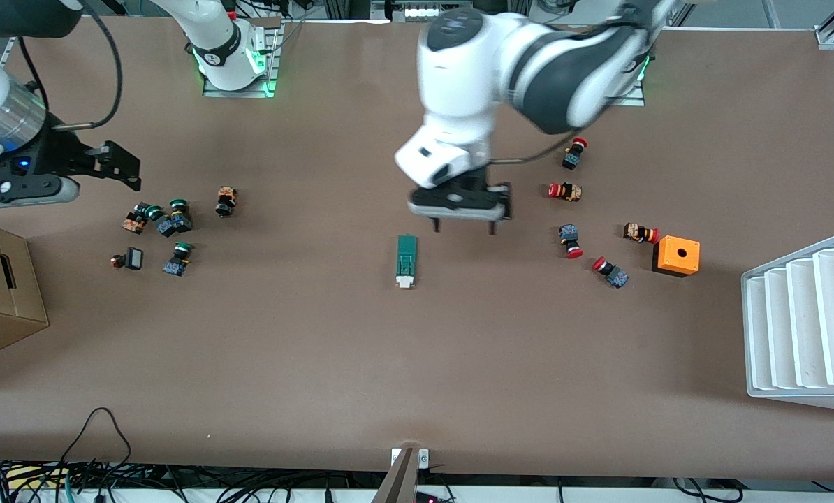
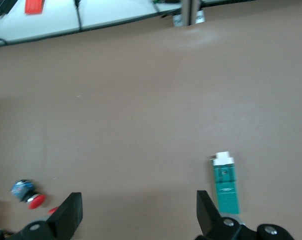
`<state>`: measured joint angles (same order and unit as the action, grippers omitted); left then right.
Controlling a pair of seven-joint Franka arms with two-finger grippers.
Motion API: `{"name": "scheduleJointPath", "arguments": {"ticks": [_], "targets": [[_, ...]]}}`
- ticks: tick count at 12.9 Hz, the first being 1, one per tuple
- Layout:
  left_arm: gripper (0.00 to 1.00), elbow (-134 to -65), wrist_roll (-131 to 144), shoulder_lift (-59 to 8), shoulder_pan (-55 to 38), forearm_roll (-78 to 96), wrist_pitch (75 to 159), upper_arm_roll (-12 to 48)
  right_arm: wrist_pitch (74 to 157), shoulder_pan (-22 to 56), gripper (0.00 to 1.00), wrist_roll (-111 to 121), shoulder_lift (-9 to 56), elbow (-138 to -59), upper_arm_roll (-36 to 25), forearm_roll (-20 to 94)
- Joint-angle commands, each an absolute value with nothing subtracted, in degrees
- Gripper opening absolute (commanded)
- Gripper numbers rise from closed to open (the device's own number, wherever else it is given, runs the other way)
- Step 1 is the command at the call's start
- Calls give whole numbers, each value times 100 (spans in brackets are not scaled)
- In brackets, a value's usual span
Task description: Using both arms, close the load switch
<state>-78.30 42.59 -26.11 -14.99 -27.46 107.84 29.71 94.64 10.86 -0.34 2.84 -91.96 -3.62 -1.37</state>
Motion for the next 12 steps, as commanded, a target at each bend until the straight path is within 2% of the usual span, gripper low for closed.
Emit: {"name": "scheduleJointPath", "arguments": {"ticks": [1,5,10,12], "targets": [[100,-7919,3509,-2260,-1134,-2076,10495,2910,9316,1055,100,61,352,-9026,-439,-229],[100,-7919,2752,-1890,-1318,-960,10179,1795,9325,1046,100,70,352,-9026,-545,-220],[100,-7928,1901,-1346,-1336,262,9116,521,9316,1046,100,35,343,-9026,-545,-220],[100,-7989,1391,-1152,-1284,308,8808,203,9325,1046,100,18,343,-9026,-554,-220]]}}
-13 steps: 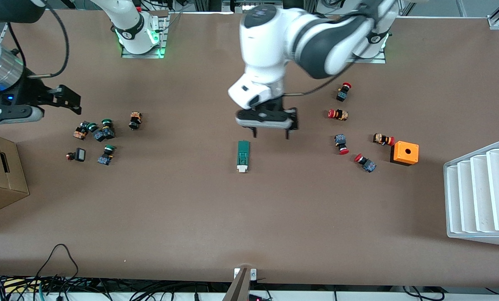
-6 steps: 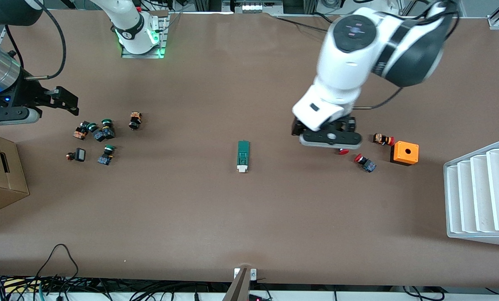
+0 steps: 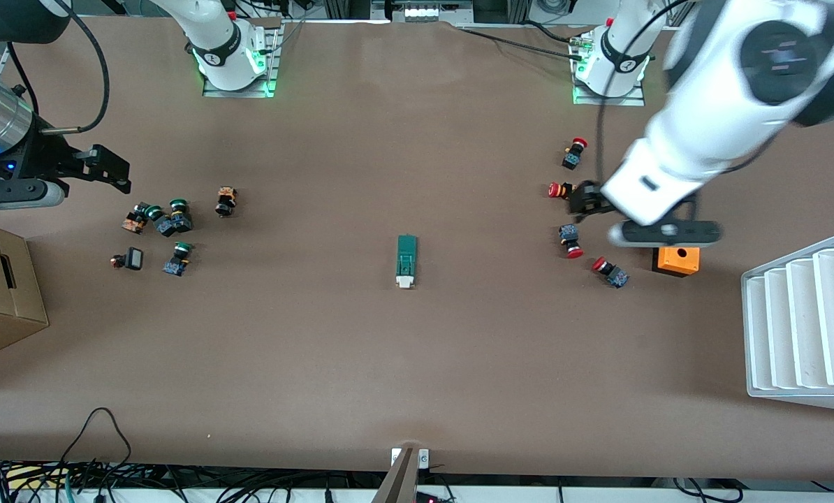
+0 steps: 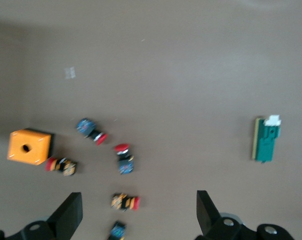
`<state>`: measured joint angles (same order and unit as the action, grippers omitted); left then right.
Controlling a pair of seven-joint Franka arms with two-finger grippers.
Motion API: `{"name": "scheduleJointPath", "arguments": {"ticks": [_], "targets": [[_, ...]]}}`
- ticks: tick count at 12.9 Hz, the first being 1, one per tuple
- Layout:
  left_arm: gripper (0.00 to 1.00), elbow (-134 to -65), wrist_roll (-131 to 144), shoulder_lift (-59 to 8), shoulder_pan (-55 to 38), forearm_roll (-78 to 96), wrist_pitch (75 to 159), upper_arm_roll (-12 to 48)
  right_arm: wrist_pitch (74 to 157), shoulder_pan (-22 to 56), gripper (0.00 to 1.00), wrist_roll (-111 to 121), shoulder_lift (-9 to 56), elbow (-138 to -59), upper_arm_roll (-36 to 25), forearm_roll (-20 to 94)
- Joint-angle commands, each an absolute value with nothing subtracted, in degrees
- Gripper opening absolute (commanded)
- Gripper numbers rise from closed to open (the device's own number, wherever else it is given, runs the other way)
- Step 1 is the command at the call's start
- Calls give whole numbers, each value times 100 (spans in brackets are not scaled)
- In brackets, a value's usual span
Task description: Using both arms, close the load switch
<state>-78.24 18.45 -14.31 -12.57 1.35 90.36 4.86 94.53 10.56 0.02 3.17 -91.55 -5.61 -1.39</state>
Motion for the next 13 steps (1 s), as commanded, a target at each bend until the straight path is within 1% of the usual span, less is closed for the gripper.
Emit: {"name": "scheduleJointPath", "arguments": {"ticks": [1,4,11,13], "targets": [[100,-8007,1145,-1073,-1266,308,8772,19,9325,1046,100,0,343,-9018,-545,-220],[100,-8033,546,-880,-1283,562,8456,-666,9325,1046,100,-9,343,-9026,-545,-220],[100,-8095,-218,-554,-1292,439,8271,-1457,9325,1046,100,-26,343,-9026,-545,-220],[100,-8130,-518,-554,-1222,448,8288,-1555,9325,1046,100,-26,343,-9026,-554,-220]]}}
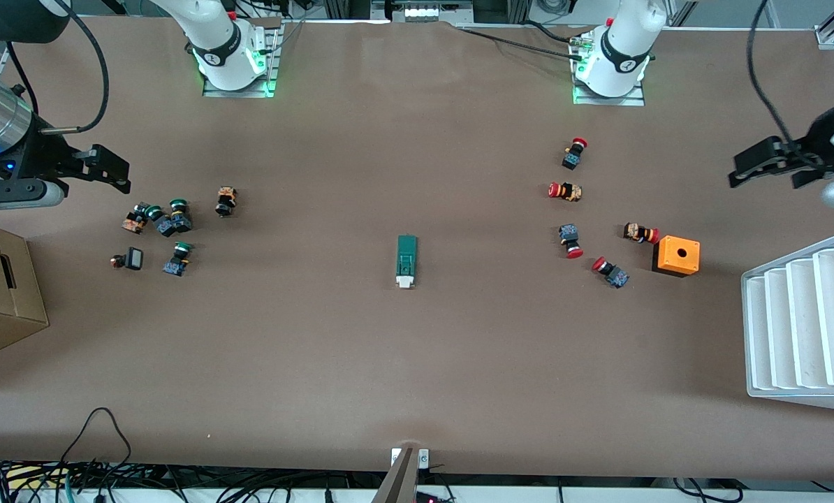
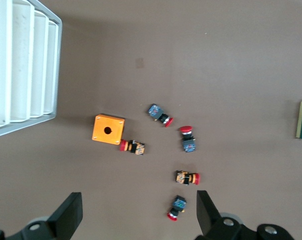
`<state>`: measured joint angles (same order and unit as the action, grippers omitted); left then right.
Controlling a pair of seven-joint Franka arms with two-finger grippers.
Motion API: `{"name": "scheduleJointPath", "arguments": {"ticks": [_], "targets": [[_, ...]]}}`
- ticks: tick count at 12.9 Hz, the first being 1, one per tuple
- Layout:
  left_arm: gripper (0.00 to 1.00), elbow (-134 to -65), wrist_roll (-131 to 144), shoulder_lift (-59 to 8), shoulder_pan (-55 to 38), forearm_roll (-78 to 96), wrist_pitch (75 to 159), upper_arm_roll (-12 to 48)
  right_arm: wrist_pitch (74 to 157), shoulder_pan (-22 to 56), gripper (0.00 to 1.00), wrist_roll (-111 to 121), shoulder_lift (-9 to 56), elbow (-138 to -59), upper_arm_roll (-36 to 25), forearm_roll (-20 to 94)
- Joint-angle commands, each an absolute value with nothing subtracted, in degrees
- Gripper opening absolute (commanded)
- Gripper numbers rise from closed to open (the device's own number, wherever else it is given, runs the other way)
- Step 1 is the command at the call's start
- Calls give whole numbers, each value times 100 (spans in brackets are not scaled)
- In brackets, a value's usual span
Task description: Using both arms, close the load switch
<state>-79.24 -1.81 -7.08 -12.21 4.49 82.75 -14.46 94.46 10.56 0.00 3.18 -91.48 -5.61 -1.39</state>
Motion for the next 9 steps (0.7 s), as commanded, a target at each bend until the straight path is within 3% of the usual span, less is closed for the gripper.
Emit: {"name": "scheduleJointPath", "arguments": {"ticks": [1,3,5,9], "targets": [[100,-8130,-545,-545,-1100,440,8279,-1521,9325,1037,100,-26,343,-9026,-554,-220],[100,-8130,-562,-536,-793,439,8262,-1329,9325,1028,100,-18,352,-9018,-554,-220],[100,-8121,-615,-536,-161,431,8262,-732,9325,1028,100,-26,343,-9026,-554,-220],[100,-8086,-834,-536,236,431,8279,-449,9325,1028,100,-26,343,-9026,-554,-220]]}}
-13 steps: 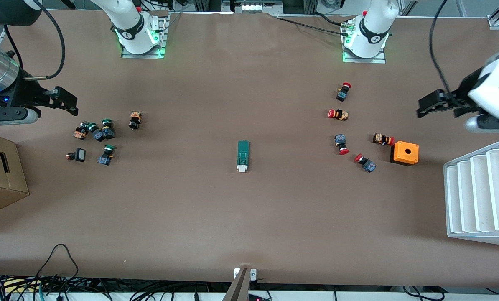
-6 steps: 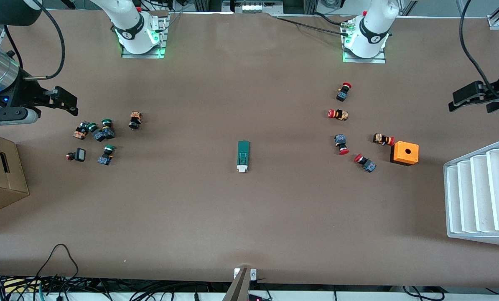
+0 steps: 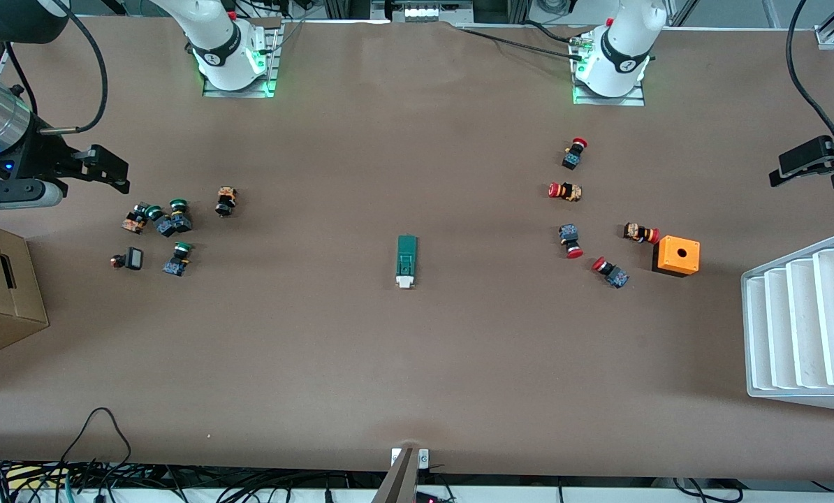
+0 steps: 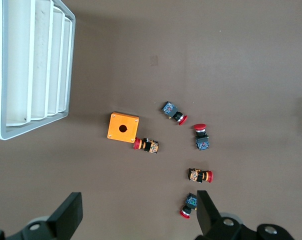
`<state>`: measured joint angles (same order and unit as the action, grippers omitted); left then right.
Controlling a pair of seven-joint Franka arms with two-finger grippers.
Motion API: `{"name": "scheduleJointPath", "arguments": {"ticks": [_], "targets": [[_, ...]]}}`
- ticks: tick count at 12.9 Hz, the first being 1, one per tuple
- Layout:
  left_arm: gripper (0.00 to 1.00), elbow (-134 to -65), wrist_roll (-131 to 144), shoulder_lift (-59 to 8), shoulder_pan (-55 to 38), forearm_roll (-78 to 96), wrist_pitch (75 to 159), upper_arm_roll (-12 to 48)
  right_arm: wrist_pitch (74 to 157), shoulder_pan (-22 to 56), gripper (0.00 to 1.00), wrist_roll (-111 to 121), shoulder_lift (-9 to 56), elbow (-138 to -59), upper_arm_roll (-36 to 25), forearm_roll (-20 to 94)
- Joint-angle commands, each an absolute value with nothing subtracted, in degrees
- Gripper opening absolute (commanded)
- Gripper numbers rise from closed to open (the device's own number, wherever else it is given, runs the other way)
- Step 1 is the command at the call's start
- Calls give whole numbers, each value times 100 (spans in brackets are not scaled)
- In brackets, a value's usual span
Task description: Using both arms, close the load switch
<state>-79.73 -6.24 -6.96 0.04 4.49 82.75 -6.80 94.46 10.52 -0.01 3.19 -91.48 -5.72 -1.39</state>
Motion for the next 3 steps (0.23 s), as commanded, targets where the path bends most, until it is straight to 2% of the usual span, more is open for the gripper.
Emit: {"name": "scheduleJointPath", "arguments": {"ticks": [1,3], "targets": [[100,-8095,-844,-597,237,422,8332,-440,9325,1020,100,-18,351,-9018,-554,-211],[100,-8086,-826,-589,220,343,8323,-422,9343,1020,100,9,351,-9018,-554,-211]]}}
